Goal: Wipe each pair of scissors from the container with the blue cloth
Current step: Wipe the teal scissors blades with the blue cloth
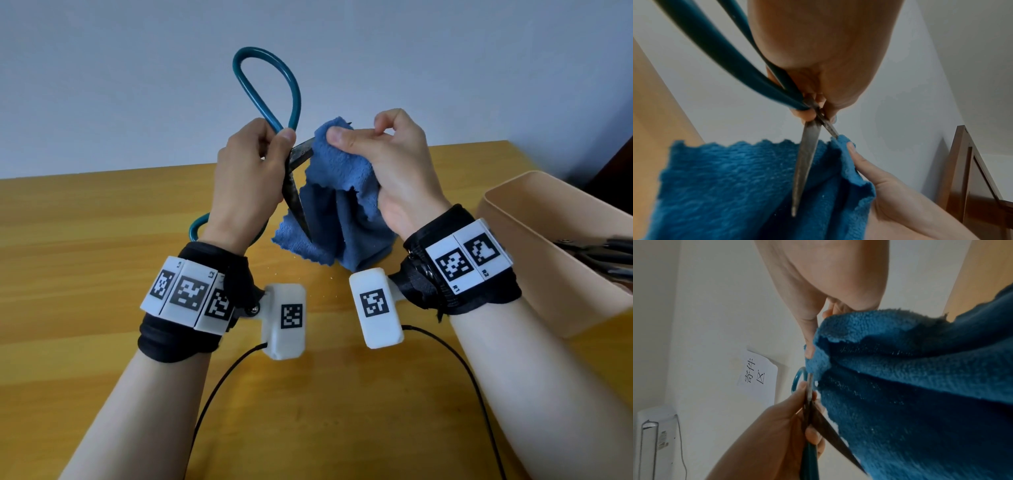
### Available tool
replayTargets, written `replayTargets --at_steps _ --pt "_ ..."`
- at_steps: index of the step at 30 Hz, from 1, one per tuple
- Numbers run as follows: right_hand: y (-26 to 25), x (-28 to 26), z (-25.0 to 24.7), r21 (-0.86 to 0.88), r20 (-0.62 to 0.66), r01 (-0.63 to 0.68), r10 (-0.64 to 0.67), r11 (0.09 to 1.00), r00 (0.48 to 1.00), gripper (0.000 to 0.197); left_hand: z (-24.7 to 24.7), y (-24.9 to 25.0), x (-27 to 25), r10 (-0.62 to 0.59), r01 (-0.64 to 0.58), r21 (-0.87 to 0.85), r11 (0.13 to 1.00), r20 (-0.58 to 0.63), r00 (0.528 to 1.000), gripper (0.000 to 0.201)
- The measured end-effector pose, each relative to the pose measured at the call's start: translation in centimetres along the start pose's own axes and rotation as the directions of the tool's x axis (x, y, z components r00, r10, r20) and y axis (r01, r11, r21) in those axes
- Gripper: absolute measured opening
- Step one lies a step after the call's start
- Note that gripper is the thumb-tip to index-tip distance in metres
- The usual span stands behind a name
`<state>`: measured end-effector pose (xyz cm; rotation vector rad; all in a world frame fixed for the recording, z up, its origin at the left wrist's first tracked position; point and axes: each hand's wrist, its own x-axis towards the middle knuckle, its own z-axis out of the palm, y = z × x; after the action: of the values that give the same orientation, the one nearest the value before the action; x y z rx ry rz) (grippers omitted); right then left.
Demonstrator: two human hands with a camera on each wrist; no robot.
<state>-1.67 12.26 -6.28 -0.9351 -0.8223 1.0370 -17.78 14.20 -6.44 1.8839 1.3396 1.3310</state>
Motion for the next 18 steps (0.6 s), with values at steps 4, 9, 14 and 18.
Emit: replayTargets --at_steps 4,9,14,18 --pt "0.0 0.9 -1.3 0.055 -0.180 0.003 0.007 0.998 0.984 0.040 0.0 -0.5 0.2 -0.025 0.025 -0.009 1.000 0.017 1.000 0.035" --pt "0.7 1.3 -1.6 0.078 -0.068 -0.227 0.233 0.971 0.970 0.027 0.0 -0.5 0.4 -0.044 0.045 -0.110 0.993 0.007 0.999 0.031" --pt "1.3 0.6 0.3 -0.058 0.156 -0.309 0.314 0.949 0.937 0.024 0.7 -0.7 0.1 -0.012 0.012 -0.088 0.996 0.000 1.000 0.030" --pt "1.2 1.0 0.1 -0.001 0.190 -0.345 0.339 0.939 0.922 0.024 0.5 -1.0 0.2 0.000 -0.001 -0.079 0.997 -0.007 1.000 0.028"
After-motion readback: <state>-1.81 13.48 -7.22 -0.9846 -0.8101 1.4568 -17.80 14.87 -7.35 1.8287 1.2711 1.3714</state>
